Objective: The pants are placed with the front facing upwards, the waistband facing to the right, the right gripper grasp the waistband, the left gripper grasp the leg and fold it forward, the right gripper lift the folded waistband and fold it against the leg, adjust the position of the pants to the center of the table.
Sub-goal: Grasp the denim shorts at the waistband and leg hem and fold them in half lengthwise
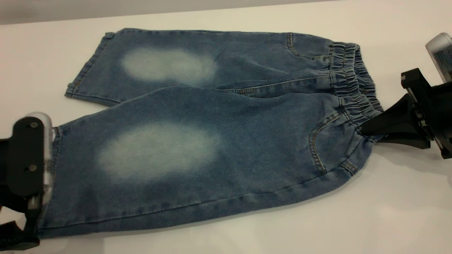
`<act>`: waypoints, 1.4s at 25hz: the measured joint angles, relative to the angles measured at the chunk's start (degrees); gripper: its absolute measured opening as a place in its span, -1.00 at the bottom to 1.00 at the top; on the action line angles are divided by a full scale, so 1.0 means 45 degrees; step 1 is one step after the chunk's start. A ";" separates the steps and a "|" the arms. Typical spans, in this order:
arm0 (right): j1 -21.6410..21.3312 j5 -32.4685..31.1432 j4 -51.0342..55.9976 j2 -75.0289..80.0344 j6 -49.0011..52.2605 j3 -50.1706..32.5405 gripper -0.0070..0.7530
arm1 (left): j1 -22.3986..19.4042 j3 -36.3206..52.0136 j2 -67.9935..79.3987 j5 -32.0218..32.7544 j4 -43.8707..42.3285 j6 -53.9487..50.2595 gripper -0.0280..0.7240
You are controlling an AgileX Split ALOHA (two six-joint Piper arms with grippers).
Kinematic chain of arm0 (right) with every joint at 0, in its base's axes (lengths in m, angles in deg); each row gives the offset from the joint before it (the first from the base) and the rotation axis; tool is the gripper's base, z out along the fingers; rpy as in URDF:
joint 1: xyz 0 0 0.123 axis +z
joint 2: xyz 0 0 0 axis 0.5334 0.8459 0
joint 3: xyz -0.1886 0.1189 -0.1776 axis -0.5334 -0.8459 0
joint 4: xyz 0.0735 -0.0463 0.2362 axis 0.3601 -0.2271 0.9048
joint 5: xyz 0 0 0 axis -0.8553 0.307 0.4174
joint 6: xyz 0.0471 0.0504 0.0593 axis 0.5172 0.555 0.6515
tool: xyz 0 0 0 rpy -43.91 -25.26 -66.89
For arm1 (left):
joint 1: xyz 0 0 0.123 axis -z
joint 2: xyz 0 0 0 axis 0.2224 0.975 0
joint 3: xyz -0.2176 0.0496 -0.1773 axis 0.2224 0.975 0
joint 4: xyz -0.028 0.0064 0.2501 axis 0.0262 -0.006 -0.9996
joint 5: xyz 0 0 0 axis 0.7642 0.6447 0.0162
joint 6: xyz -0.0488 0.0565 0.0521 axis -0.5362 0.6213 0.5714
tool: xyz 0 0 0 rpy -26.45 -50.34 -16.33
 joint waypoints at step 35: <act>0.0000 -0.0239 0.0000 0.0000 -0.0011 0.0000 -0.88 | -0.0048 -0.0645 0.2292 -0.1007 0.0135 0.0020 -0.19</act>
